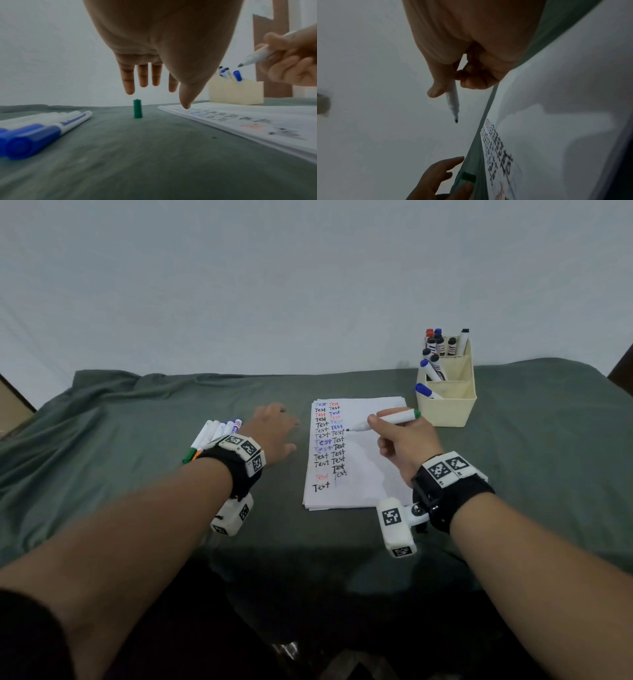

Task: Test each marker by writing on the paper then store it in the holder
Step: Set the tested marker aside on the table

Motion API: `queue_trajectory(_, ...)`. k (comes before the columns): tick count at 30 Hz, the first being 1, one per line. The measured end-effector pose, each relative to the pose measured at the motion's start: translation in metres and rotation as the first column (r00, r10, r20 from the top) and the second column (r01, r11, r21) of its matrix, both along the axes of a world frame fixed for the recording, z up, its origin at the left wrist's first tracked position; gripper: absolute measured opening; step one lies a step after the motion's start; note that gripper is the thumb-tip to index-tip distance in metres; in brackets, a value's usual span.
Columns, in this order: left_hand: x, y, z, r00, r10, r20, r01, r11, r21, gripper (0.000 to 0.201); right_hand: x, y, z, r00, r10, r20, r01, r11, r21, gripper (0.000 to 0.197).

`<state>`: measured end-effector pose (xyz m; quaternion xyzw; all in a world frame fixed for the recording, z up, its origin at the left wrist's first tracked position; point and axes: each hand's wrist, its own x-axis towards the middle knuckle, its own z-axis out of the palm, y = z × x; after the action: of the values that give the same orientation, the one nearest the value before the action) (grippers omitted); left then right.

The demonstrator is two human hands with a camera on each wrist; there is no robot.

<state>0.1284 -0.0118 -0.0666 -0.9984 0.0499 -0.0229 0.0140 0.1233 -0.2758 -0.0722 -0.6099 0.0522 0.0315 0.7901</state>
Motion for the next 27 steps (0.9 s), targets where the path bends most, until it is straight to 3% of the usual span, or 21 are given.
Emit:
queue_trajectory(3,0.014,0.014,-0.006,0.996,0.078,-0.051,-0.077,0.997,0.02,0.059,0.001,0.004,-0.014,0.993,0.07,-0.099,-0.051,0.982,0.184,0.009)
queue_trajectory(5,0.021,0.021,-0.01,0.99,0.103,-0.096,-0.1,0.994,0.036,0.059,0.001,0.002,-0.024,0.986,0.12,-0.119,-0.093,0.973,0.21,0.014)
queue_trajectory(10,0.031,0.03,-0.017,0.988,0.109,-0.114,-0.112,0.993,-0.025,0.053,0.001,-0.004,-0.042,0.989,0.139,-0.045,-0.131,0.98,0.148,0.021)
queue_trajectory(15,0.039,0.032,-0.017,0.991,0.124,-0.051,-0.129,0.984,-0.124,0.031,0.002,-0.001,-0.046,0.984,0.178,0.002,-0.177,0.979,0.102,0.021)
queue_trajectory(18,0.04,0.023,-0.013,0.992,0.118,-0.036,-0.123,0.957,-0.264,0.022,0.002,-0.001,-0.048,0.98,0.198,0.007,-0.198,0.979,0.053,0.02)
queue_trajectory(22,0.034,0.003,-0.007,0.998,0.051,0.037,-0.025,0.855,-0.518,0.012,0.002,-0.001,-0.05,0.979,0.204,0.019,-0.204,0.979,0.008,0.02)
queue_trajectory(27,0.028,-0.021,0.002,0.997,-0.076,0.027,0.079,0.836,-0.543,0.009,0.003,-0.001,-0.051,0.979,0.203,0.02,-0.203,0.979,0.004,0.02)
